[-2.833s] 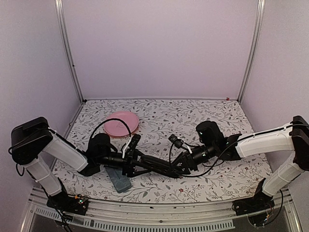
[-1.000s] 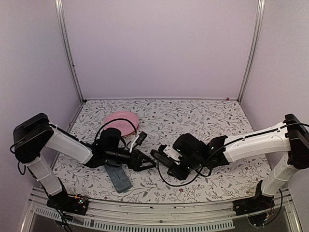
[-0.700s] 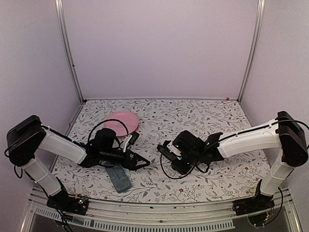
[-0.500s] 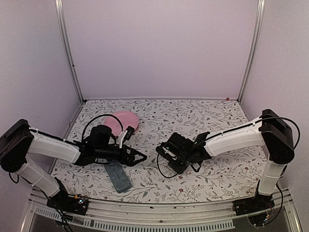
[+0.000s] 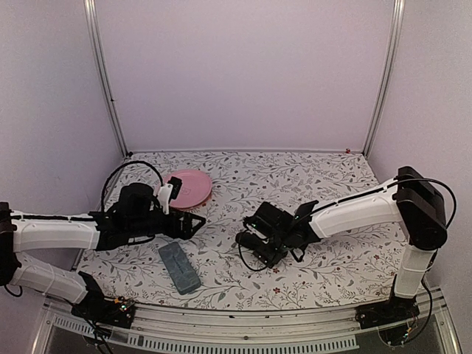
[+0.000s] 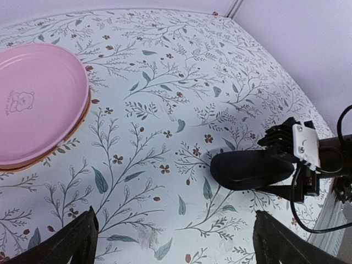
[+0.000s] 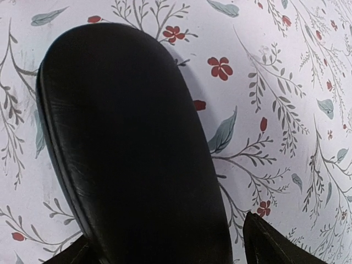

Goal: Organize the sunglasses
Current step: Place the case with sunglasses at the center of the board, then reset both arms

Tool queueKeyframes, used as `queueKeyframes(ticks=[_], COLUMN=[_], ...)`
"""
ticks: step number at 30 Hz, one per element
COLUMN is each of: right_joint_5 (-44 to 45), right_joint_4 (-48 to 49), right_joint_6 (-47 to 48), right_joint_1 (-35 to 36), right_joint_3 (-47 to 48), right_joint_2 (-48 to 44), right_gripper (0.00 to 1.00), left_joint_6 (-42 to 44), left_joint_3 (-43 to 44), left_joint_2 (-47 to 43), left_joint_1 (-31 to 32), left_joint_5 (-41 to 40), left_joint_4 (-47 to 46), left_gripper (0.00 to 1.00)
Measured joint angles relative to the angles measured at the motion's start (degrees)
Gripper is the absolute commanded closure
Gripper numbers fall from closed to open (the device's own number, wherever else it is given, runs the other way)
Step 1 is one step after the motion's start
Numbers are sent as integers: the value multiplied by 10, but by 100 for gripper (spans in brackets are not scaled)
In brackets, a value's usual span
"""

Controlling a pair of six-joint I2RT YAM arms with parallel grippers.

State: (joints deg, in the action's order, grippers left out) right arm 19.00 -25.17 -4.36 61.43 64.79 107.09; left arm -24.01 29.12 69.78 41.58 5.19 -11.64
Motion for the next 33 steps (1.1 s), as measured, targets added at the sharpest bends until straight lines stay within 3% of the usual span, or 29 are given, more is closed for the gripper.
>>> queueKeyframes(ticks=[9,14,26,31,33], right_joint_5=[-76,-94,-68,-12,-5], right_joint_4=[29,45,79,93,94], right_joint_6=[-7,-28,-105,-129,-126], right_joint_1=[0,-21,-207,-286,-286], right_joint_3=[-54,-72,-160,-188,-188], right_joint_2=[-81,-145,-366,-486,-493], right_gripper=[1,1,1,1,1], left_joint_6=[16,21,32,46,56], left_joint_3=[8,10,5,-10,-12], left_joint_2=[-21,-35,-95,-112,-115], left_joint_1=[-6,-16,-69,-97,-98], left_joint_5=[-67,-109,-192,-241,-244], left_joint_4=[42,65,48,11,2], left_gripper=[1,1,1,1,1])
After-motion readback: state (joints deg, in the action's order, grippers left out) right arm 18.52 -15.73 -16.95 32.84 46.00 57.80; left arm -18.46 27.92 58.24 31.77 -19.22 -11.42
